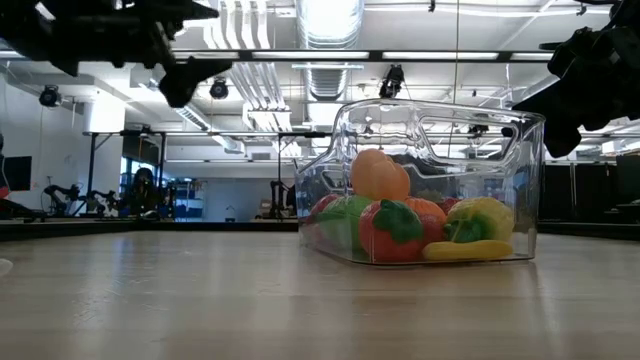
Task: Pick and placing Produce into tupperware
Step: Return to Home Position
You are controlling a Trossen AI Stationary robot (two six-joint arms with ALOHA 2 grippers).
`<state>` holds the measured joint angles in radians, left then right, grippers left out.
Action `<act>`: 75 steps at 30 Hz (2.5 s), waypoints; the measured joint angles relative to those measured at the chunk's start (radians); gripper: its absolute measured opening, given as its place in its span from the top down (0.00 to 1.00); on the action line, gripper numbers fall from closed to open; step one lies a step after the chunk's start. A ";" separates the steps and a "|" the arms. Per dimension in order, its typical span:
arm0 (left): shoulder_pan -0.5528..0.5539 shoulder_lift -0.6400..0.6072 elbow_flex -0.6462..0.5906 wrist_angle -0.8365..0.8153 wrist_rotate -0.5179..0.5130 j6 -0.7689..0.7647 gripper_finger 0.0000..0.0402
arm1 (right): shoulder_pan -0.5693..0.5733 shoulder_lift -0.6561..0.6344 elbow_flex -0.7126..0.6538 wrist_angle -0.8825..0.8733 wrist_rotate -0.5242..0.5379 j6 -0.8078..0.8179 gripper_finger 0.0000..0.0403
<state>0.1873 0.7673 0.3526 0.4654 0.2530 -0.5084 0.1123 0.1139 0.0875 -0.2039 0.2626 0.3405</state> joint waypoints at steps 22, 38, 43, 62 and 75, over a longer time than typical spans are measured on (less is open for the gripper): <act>-0.162 -0.283 -0.142 -0.149 -0.307 0.093 0.22 | 0.000 0.000 0.000 0.000 0.000 0.000 0.46; -0.160 -0.536 -0.344 -0.233 -0.308 0.097 0.22 | 0.000 0.000 0.000 0.000 0.000 0.000 0.46; -0.137 -0.613 -0.344 -0.330 -0.313 0.110 0.22 | 0.000 0.000 0.000 0.000 0.000 0.000 0.46; -0.130 -0.694 -0.346 -0.369 -0.315 0.123 0.22 | 0.000 0.000 0.000 0.000 0.000 0.000 0.46; -0.130 -0.683 -0.347 -0.369 -0.314 0.123 0.22 | 0.000 0.000 0.000 0.000 0.000 0.000 0.46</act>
<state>0.0574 0.0845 0.0059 0.0959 -0.0612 -0.3851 0.1127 0.1139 0.0879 -0.2039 0.2626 0.3405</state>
